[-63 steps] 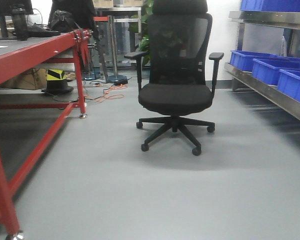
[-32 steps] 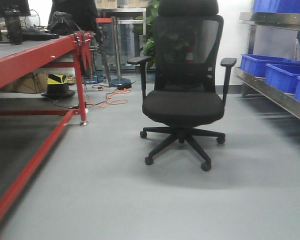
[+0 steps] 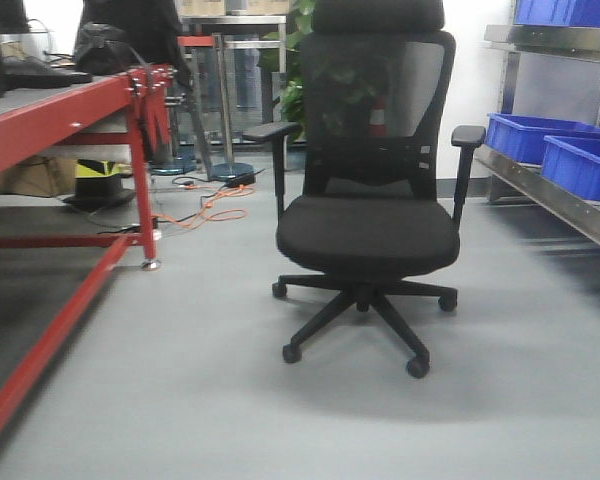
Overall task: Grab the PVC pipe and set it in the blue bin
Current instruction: 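Drive toward the metal shelf of blue bins holding the pipe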
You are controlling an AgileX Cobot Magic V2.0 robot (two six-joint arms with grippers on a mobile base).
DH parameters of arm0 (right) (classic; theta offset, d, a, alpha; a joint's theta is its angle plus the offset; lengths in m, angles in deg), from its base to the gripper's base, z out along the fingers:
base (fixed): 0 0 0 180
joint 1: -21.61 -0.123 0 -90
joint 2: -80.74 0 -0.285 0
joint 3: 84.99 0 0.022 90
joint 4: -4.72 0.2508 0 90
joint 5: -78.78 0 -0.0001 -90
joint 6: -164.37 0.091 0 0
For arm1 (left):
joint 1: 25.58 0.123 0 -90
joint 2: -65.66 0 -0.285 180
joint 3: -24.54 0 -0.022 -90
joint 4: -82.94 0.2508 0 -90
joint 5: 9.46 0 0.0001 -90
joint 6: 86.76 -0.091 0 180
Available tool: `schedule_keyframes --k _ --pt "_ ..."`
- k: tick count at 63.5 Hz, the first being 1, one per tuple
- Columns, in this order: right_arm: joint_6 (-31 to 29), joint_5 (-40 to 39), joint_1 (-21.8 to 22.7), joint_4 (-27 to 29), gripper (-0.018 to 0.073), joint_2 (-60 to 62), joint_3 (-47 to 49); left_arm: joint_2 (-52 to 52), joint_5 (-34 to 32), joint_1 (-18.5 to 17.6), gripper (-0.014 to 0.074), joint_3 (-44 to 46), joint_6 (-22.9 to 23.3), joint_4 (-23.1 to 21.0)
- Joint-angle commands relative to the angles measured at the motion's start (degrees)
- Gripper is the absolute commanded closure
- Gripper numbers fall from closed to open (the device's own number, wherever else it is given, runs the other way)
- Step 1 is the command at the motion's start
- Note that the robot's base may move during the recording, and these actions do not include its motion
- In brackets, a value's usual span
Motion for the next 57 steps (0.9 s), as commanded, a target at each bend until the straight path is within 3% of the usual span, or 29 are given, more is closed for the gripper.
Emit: schedule_keyframes --k 1,57 --pt "-0.3 -1.5 -0.2 0.0 0.0721 0.4 0.3 0.1 -1.7 -0.3 0.0707 0.2 0.2 -0.3" --pt "-0.3 -1.4 -0.2 0.0 0.0721 0.4 0.3 0.1 -2.0 -0.3 0.0707 0.2 0.2 -0.3"
